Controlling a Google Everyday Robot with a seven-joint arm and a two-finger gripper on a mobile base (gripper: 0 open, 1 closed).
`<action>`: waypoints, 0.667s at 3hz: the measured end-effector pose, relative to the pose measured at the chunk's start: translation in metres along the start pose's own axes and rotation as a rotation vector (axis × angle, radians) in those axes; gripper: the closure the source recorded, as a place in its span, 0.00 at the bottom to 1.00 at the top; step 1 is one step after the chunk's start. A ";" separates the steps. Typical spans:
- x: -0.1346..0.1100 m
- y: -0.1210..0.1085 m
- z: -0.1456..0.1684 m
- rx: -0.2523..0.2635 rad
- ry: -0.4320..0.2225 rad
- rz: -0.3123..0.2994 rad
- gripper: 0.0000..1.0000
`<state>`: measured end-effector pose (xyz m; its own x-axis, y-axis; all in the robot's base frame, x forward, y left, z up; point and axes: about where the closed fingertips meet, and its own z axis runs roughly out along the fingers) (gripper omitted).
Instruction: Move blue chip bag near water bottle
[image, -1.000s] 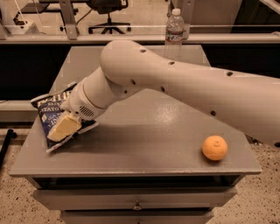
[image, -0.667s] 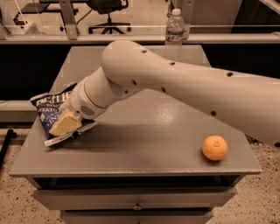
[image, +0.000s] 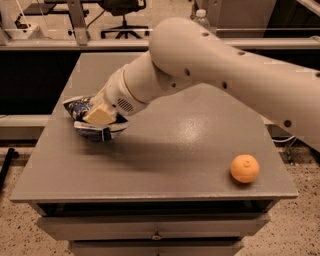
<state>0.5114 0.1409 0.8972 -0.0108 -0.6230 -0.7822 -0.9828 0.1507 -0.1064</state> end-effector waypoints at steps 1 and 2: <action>0.013 -0.030 -0.059 0.065 -0.007 0.009 1.00; 0.010 -0.033 -0.066 0.073 -0.009 0.002 1.00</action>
Offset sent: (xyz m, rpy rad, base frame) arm 0.0163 -0.0492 0.0253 0.0070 -0.0303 -0.0478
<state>0.5314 0.0791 0.9338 -0.0112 -0.6158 -0.7878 -0.9669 0.2076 -0.1485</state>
